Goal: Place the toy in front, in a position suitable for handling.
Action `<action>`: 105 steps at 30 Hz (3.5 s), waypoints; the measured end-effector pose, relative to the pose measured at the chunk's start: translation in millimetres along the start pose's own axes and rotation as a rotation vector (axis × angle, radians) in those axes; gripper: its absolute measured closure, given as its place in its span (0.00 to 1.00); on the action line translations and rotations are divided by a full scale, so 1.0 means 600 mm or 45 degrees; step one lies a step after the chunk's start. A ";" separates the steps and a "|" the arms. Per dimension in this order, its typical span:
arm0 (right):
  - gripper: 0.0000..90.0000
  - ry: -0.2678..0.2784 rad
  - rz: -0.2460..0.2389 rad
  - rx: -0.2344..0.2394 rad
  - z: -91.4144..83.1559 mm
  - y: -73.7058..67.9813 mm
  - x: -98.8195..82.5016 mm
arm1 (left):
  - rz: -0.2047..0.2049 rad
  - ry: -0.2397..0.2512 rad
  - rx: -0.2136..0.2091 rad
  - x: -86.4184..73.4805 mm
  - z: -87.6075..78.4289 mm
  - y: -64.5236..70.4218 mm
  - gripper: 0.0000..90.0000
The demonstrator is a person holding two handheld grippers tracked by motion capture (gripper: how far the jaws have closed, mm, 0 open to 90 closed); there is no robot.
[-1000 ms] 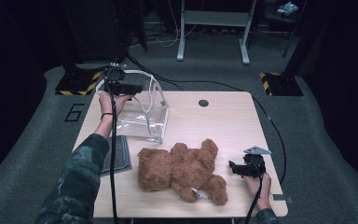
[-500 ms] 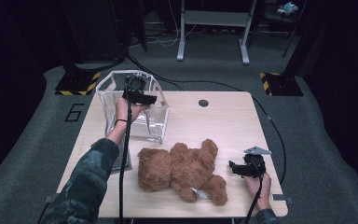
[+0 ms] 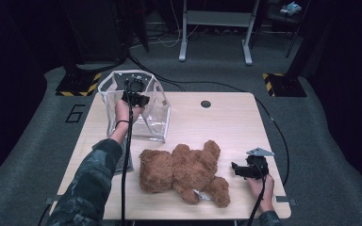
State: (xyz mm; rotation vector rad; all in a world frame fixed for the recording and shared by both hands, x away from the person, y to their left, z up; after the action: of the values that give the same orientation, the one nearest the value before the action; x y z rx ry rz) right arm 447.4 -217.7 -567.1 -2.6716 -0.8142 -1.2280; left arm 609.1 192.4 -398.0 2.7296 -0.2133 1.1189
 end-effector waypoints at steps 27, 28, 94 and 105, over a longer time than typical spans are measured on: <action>0.16 0.004 0.001 0.003 0.000 0.000 0.000 | 0.014 0.011 0.188 0.012 0.010 -0.092 0.93; 0.16 0.004 0.002 0.002 0.000 0.000 0.000 | 0.004 0.011 0.184 0.013 0.009 -0.098 0.93; 0.16 -0.002 -0.008 -0.002 0.001 -0.001 0.000 | -0.289 0.139 0.202 -0.056 0.032 -0.152 0.87; 0.16 -0.006 -0.016 -0.006 0.001 -0.001 0.000 | -0.303 0.139 0.252 -0.041 0.045 -0.166 0.86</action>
State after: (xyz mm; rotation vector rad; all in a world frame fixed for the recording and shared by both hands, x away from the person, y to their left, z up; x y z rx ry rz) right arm 447.7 -216.9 -567.6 -2.6780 -0.8305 -1.2285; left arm 630.3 284.5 -445.5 2.7544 0.2441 1.2738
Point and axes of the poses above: each handheld gripper's, and its own axes: z roughly forward along the jaws, x roughly out of its top, y roughly to its right, the point moved 6 cm from there along z, roughly forward along the jaws, and after that the axes turned 13 degrees about -z, right-handed, at the moved point
